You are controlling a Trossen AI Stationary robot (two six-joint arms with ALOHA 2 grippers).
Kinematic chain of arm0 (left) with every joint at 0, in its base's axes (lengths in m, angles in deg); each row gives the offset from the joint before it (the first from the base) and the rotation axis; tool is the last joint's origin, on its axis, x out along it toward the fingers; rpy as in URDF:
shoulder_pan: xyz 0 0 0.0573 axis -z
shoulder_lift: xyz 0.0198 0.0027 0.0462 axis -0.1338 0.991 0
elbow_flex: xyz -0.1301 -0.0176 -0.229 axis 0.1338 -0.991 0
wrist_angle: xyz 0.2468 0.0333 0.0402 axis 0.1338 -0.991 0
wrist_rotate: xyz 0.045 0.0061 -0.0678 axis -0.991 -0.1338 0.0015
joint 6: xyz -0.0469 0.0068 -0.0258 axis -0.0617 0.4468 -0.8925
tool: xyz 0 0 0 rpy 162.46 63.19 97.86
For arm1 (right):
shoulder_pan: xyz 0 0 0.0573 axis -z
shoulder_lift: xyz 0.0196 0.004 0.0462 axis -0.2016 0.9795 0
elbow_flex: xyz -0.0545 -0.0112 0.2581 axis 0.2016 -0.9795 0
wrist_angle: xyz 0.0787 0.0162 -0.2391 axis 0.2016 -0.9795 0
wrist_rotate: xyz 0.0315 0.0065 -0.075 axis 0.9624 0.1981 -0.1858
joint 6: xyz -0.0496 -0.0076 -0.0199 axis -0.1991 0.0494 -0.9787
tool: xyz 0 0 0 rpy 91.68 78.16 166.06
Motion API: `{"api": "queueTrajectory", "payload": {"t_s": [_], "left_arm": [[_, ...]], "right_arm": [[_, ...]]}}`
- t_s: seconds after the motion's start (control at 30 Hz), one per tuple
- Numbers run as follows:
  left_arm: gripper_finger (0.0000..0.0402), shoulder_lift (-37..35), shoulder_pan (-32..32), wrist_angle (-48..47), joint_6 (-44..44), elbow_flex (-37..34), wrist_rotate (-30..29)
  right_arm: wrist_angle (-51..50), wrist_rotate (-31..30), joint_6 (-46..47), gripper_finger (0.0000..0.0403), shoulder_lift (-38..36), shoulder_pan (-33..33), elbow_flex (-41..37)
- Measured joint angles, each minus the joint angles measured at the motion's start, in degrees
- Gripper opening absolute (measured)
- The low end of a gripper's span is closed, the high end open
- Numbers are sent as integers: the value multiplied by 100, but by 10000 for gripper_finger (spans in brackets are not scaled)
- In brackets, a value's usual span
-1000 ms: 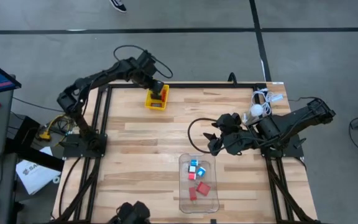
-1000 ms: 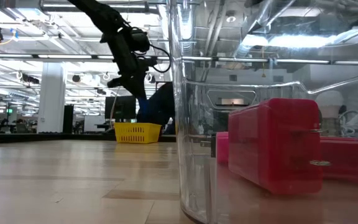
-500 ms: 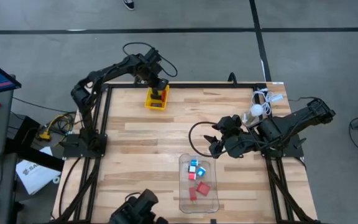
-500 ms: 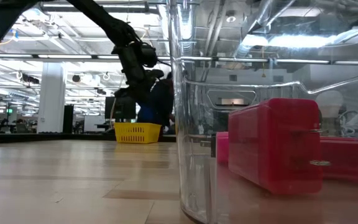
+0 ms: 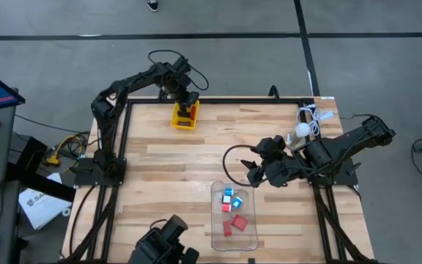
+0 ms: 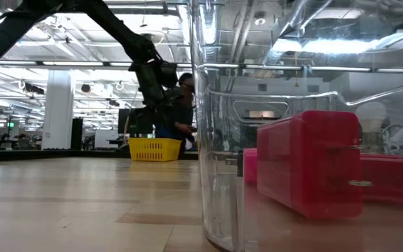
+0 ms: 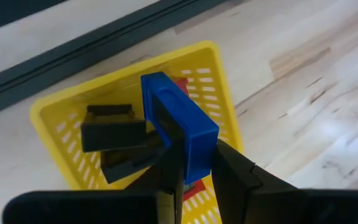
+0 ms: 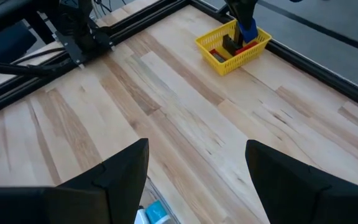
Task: Pick & Place Office items
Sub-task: Put the blue digital clock into the yellow bin
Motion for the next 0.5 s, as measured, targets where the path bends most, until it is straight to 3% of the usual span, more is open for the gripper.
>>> {"api": "queueTrajectory", "payload": {"t_s": [0.5], "left_arm": [[50, -47, -35, -47, -14, 0, -13]], "right_arm": [[-42, -82, 0, 260, 2, -11, 0]]}}
